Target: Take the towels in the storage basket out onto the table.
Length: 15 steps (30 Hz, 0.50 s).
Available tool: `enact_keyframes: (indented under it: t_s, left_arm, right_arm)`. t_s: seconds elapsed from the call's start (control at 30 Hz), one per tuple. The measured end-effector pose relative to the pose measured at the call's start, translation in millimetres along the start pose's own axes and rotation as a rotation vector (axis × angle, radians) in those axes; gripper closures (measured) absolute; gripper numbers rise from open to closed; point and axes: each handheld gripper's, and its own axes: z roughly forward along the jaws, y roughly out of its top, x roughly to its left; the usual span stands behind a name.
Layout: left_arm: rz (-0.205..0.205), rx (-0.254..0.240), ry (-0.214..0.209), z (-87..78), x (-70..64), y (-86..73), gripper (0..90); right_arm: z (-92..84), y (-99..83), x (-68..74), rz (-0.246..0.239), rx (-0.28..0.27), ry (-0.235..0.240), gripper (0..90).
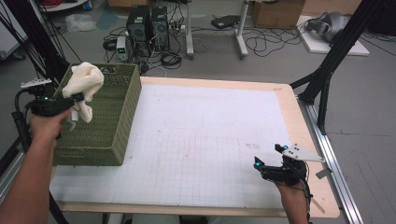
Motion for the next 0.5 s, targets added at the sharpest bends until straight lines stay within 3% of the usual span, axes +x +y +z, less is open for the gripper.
enact_keyframes:
  t_s: [0.23, 0.3, 0.33, 0.5]
  left_arm:
    - [0.061, -0.112, -0.095, -18.9, -29.4, 23.4, 75.3]
    - [0.087, -0.14, -0.143, -23.0, -46.5, 30.3, 75.3]
    - [0.087, -0.14, -0.143, -23.0, -46.5, 30.3, 75.3]
    - [0.148, -0.147, -0.234, -23.7, -76.7, 34.5, 75.3]
  right_arm:
    - [0.0, 0.7, 0.0, 0.0, -0.008, 0.001, 7.4]
    - [-1.0, 1.0, 0.4, 0.001, -0.011, 0.003, 7.4]
    - [-1.0, 1.0, 0.4, 0.001, -0.011, 0.003, 7.4]
    - [-1.4, 1.0, 0.6, 0.002, -0.013, 0.002, 7.4]
